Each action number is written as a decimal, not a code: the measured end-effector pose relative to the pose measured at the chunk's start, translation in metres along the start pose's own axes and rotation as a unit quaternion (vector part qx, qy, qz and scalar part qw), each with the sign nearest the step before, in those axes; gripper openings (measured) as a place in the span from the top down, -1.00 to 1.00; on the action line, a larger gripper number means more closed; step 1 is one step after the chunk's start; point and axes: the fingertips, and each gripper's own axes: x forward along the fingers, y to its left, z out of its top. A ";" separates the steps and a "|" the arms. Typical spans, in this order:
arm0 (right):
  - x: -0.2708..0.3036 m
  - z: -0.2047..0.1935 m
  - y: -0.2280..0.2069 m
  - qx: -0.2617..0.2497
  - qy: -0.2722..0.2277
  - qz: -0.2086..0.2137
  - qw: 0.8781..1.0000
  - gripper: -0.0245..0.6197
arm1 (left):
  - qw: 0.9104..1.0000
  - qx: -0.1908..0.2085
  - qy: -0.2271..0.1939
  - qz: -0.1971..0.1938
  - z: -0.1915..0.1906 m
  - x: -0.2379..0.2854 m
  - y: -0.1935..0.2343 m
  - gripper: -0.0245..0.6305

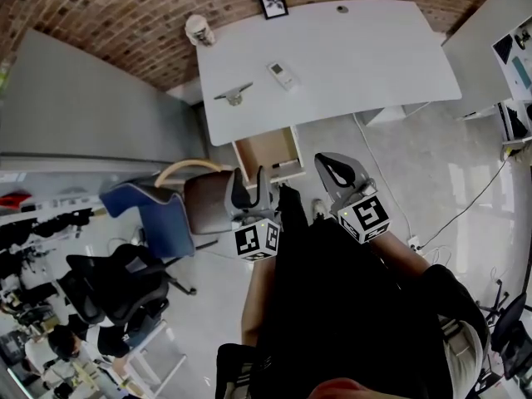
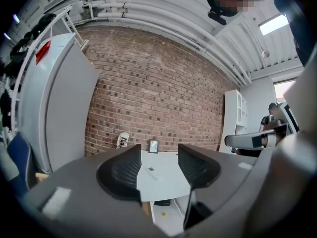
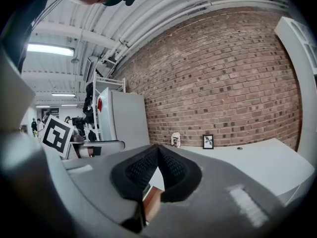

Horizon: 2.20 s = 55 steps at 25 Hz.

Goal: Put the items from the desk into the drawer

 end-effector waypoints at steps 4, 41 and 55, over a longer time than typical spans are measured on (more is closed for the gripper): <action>0.020 0.002 -0.013 -0.001 0.004 -0.001 1.000 0.91 | 1.000 -0.005 0.007 0.004 -0.013 0.034 0.016 0.19; 0.250 -0.090 -0.088 0.028 0.139 -0.040 0.989 0.91 | 0.984 -0.026 0.174 0.033 -0.206 0.291 0.177 -0.02; 0.265 -0.104 -0.104 0.052 0.155 -0.057 0.985 0.91 | 0.969 -0.025 0.238 0.060 -0.254 0.335 0.202 -0.22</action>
